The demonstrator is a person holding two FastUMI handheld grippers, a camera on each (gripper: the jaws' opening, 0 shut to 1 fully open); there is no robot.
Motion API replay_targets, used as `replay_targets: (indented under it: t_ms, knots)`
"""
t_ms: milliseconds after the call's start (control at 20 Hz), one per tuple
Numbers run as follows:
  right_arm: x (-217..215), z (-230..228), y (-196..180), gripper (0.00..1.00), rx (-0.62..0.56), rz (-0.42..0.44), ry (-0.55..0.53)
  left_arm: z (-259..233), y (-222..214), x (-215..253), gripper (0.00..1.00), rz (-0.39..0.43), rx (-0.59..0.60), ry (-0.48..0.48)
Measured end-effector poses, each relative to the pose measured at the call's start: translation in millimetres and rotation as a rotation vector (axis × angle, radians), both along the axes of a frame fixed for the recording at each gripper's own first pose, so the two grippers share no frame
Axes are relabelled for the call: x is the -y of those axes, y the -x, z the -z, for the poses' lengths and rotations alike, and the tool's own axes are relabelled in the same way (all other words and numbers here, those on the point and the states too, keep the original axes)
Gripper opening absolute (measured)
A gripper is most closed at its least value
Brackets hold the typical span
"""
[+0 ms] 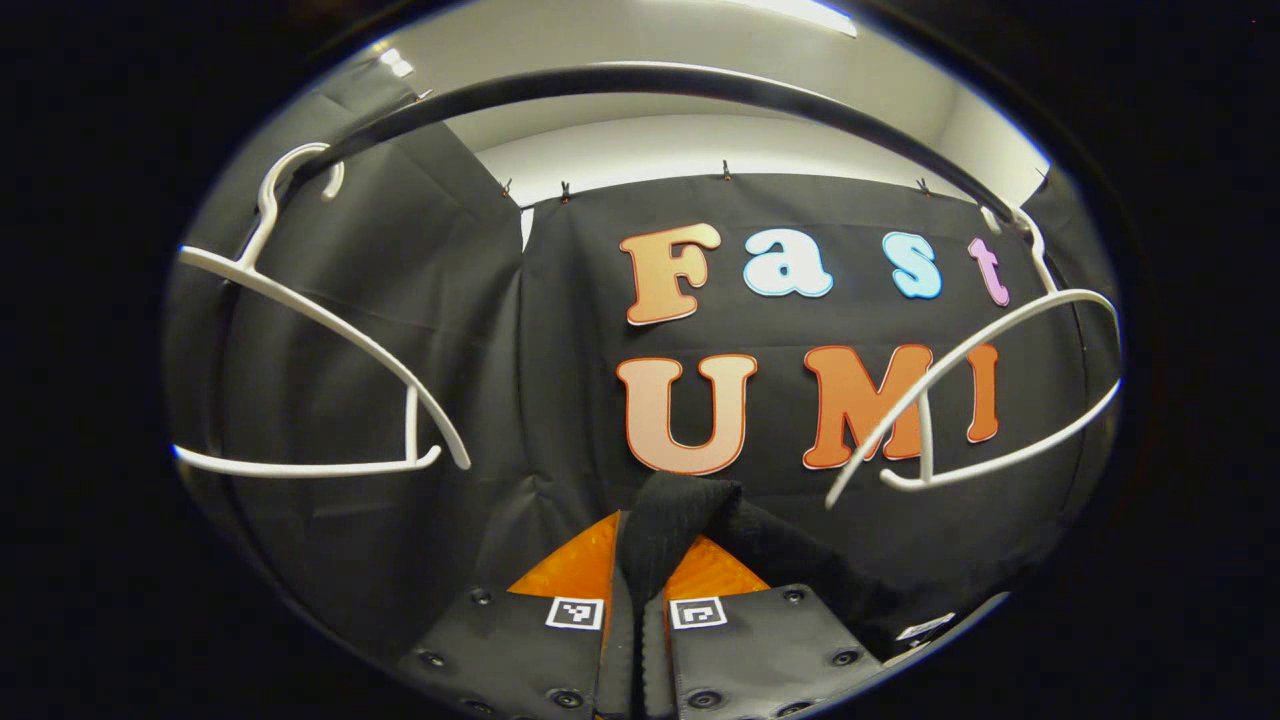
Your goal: Grasp the clothes on the hanger with both hands and then place them into the laundry hamper below.
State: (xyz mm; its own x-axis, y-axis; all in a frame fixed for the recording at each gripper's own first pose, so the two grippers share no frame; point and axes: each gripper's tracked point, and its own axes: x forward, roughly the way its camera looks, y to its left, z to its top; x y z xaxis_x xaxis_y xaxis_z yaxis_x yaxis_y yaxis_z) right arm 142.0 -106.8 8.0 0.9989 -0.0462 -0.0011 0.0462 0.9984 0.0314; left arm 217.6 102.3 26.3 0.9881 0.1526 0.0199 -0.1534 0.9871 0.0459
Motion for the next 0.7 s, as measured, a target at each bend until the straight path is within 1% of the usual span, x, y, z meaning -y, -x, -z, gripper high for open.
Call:
replay_targets:
  t_ms: [200,350,450,550,600,650,700]
  knots:
    - [-31.4,5.9,8.6,0.1,-0.003,-0.054,-0.023,5.7,26.5,4.1,0.1,0.012,-0.012,-0.003]
    - [-58.5,8.6,12.9,0.1,-0.012,-0.11,-0.047,14.3,45.6,13.5,0.11,0.033,-0.024,0.019]
    - [-80.9,17.6,19.4,0.1,-0.02,-0.149,-0.061,22.4,59.9,16.1,0.1,0.039,-0.038,0.014]
    - [-103.6,32.5,20.4,0.1,-0.06,-0.19,-0.077,40.4,72.3,21.0,0.11,0.049,-0.078,0.025]
    - [-115.9,41.0,21.9,0.1,-0.085,-0.214,-0.096,53.6,79.3,24.2,0.08,0.055,-0.111,0.033]
    - [-126.5,47.9,21.8,0.1,-0.102,-0.235,-0.111,67.0,85.7,25.4,0.11,0.055,-0.144,0.037]
    - [-138.5,57.1,21.6,0.1,-0.122,-0.255,-0.119,81.3,93.0,26.8,0.1,0.058,-0.176,0.039]
